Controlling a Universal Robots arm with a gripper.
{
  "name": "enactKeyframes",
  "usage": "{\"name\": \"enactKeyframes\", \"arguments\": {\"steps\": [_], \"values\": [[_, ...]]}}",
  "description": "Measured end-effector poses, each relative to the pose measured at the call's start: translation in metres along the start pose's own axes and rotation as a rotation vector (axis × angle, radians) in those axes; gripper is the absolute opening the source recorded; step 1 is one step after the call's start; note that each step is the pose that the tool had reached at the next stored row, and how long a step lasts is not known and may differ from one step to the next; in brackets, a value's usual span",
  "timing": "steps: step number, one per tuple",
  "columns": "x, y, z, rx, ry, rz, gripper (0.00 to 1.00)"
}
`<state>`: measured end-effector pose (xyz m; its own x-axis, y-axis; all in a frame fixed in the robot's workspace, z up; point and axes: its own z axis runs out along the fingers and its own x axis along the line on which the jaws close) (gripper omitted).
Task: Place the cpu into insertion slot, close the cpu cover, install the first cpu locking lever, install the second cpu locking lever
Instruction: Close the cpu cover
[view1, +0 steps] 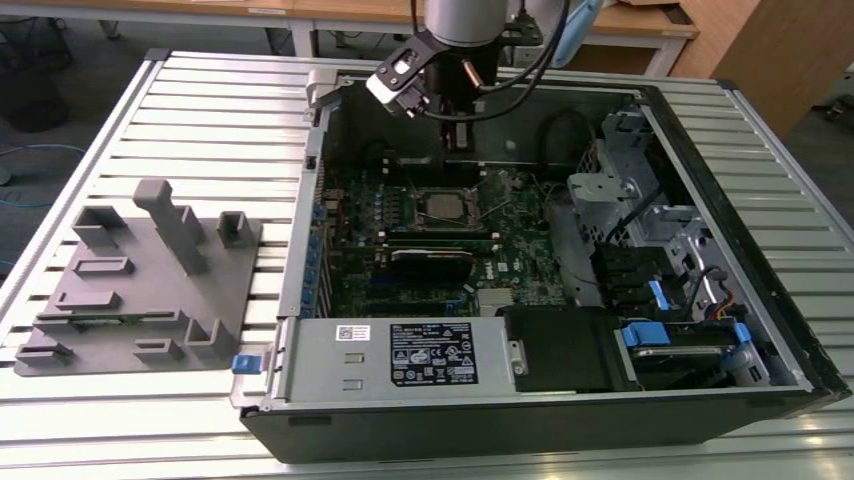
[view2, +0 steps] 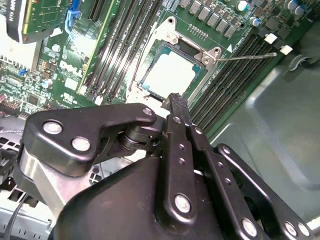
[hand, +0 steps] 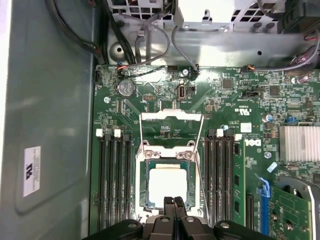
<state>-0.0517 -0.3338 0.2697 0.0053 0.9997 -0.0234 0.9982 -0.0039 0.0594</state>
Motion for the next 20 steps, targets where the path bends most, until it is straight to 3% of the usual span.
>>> {"name": "enactKeyframes", "arguments": {"steps": [5, 9, 20], "values": [[0.0, 0.0003, -0.0027, 0.0004, 0.0003, 0.0, 0.11], [0.0, 0.0058, -0.0024, 0.0005, 0.0002, 0.0, 0.11], [0.0002, 0.0462, 0.0002, 0.0007, 0.0003, 0.0, 0.11]]}}
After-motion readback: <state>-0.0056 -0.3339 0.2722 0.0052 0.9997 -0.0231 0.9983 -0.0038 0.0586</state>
